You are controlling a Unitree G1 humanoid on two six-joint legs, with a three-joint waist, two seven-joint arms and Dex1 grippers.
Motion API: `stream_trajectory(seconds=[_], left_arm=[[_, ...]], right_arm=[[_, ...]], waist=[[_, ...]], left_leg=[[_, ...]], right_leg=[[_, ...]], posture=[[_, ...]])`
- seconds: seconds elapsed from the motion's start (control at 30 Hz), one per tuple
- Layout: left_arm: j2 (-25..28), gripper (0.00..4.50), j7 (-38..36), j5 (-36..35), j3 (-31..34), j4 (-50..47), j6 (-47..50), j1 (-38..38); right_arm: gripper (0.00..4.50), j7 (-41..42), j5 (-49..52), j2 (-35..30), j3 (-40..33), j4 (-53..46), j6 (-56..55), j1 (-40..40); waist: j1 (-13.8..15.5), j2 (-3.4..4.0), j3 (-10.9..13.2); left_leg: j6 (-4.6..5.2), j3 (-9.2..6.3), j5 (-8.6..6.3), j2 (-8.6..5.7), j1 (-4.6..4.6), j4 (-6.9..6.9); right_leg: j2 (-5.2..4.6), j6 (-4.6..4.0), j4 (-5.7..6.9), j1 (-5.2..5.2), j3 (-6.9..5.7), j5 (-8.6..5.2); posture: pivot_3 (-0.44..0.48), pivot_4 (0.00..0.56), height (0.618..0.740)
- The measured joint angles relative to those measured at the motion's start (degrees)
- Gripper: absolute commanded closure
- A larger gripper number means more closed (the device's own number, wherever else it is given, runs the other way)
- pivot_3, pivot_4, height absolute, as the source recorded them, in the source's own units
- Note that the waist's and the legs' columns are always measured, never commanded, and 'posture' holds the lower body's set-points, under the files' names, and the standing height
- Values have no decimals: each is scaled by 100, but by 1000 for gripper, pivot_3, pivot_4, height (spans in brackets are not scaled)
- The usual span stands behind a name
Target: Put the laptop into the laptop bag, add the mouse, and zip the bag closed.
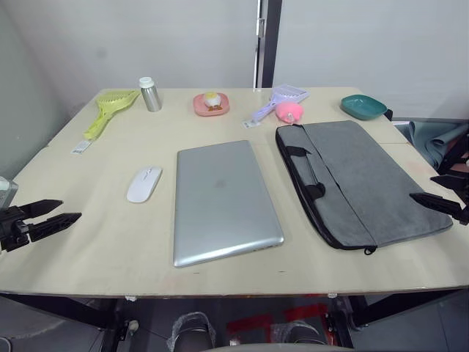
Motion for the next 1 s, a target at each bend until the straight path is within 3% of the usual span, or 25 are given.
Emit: stream_trajectory(seconds=[0.73,0.97,1.0], left_arm=[[-11,31,-105,-53,-1,-363,137,41],[-151,31,-267,-545,44,-994,479,-66],[-189,10,-246,-590,43,-1068,509,-73]], right_arm=[[0,-23,4,4,212,-6,43,-269],[0,-32,119,22,210,-420,110,-297],[257,-34,166,31,211,-477,129,-317]], waist=[[1,0,0],[3,1,0],[-1,1,0]], left_leg=[[0,0,0,0,-1,1],[0,1,0,-1,1,1],[1,2,0,-1,1,1]], right_leg=[[1,0,0,0,0,0],[1,-1,4,0,1,0],[1,-1,4,0,2,0]], posture=[[0,150,740],[0,150,740],[0,150,740]])
